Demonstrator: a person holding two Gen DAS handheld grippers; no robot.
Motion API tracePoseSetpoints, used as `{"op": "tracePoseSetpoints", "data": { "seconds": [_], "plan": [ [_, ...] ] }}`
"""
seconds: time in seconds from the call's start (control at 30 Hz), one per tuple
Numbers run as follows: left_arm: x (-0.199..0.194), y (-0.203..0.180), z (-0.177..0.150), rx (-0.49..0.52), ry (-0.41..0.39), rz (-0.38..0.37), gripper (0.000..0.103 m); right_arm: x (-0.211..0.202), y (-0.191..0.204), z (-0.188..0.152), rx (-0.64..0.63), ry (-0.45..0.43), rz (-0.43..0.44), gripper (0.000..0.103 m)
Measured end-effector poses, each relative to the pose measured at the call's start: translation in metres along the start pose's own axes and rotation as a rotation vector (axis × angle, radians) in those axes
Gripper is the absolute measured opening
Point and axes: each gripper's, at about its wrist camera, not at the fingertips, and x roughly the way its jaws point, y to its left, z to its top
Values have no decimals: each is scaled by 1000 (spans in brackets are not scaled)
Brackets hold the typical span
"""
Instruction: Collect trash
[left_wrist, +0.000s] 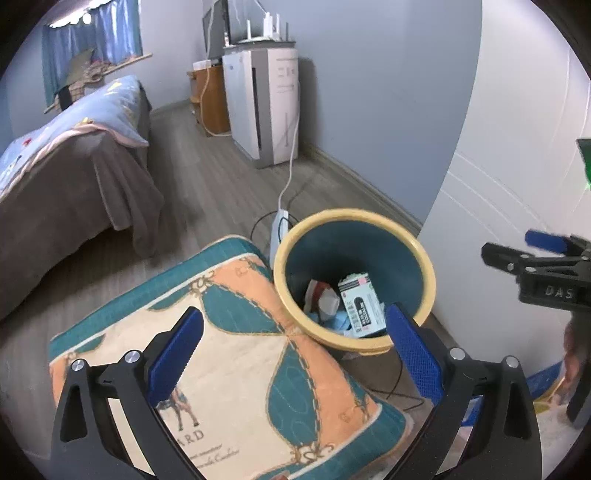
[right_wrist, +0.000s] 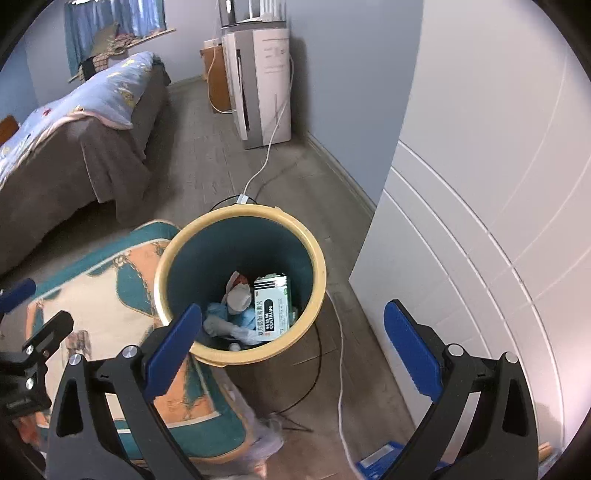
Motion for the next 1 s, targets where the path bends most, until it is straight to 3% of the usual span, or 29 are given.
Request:
{"op": "tracePoseSetpoints", "data": {
  "seconds": [0.13, 0.3, 1.0],
  "plan": [
    [3, 1, -1, 50, -21, 53, 98, 6, 2, -4, -34, 12, 23, 97],
    [8, 6, -3, 34, 11, 43, 98, 7, 13, -8, -73, 20, 25, 97],
    [5, 5, -6, 55, 15, 37, 98, 2, 12, -8, -67, 16, -2, 97]
  ]
}}
